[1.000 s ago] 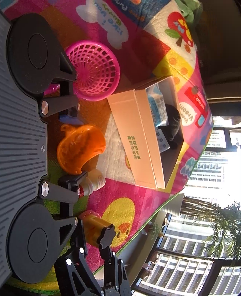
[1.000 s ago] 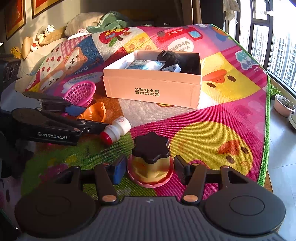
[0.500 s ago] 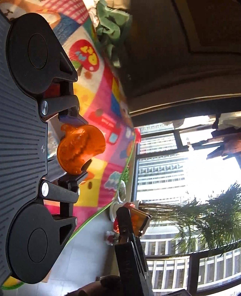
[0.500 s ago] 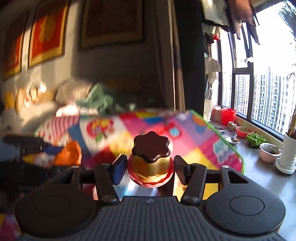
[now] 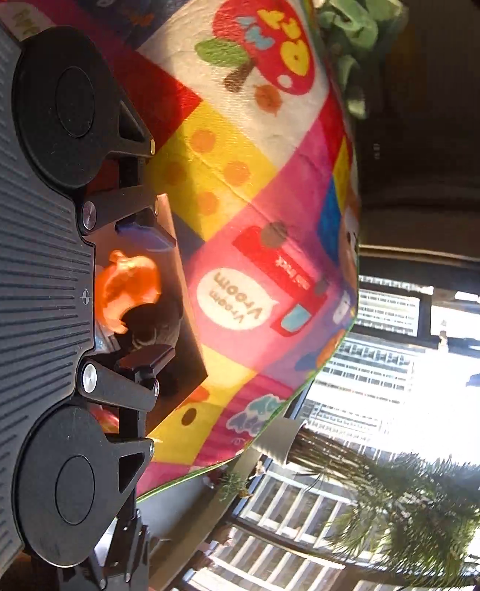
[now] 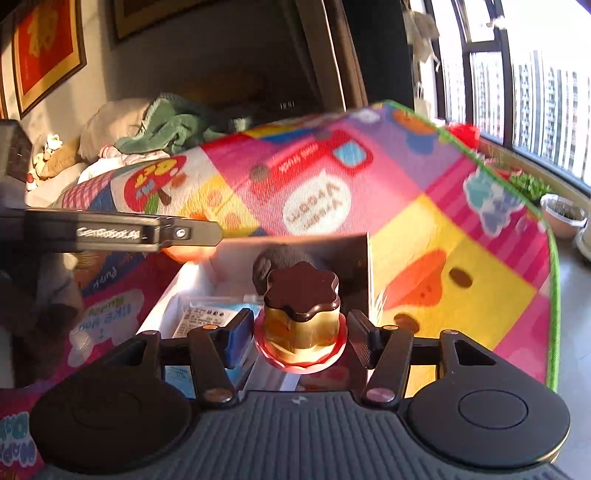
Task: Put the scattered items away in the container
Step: 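Release the jar into the box with the right tool while the left tool drops the cup in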
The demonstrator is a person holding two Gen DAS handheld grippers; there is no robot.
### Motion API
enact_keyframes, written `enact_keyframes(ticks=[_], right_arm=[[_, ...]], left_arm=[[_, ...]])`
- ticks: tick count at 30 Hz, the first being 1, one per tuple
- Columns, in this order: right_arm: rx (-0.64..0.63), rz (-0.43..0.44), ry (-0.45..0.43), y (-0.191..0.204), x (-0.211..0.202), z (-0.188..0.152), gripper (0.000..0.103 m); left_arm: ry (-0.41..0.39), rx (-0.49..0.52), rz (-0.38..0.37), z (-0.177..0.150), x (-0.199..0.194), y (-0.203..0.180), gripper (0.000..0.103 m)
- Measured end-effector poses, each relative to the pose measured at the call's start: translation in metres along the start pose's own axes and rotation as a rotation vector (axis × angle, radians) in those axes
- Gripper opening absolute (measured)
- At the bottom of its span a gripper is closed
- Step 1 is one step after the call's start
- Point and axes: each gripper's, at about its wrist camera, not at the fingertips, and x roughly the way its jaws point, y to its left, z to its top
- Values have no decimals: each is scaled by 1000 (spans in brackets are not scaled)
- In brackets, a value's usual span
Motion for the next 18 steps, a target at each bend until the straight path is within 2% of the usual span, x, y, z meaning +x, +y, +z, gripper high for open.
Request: enact_keyframes(ticks=[1, 3, 6, 10, 14, 18], right_arm=[[6, 6, -7, -1, -1, -2, 62], [-15, 4, -38, -2, -8, -9, 68], [-88, -37, -91, 4, -27, -21, 73], [-162, -55, -118, 12, -52, -47, 85], [-209, -38, -57, 21, -68, -81, 89], [-285, -21, -1, 43, -75, -123, 92]], left_arm=[[-8, -35, -5, -5, -2, 7, 77], [-13, -62, -18, -17, -10, 15, 85], [-32, -60, 7, -43, -38, 17, 94], [-32, -33, 54, -86, -86, 10, 100], [-35, -30, 95, -130, -129, -3, 102], [-43, -16, 141, -166, -151, -22, 103]])
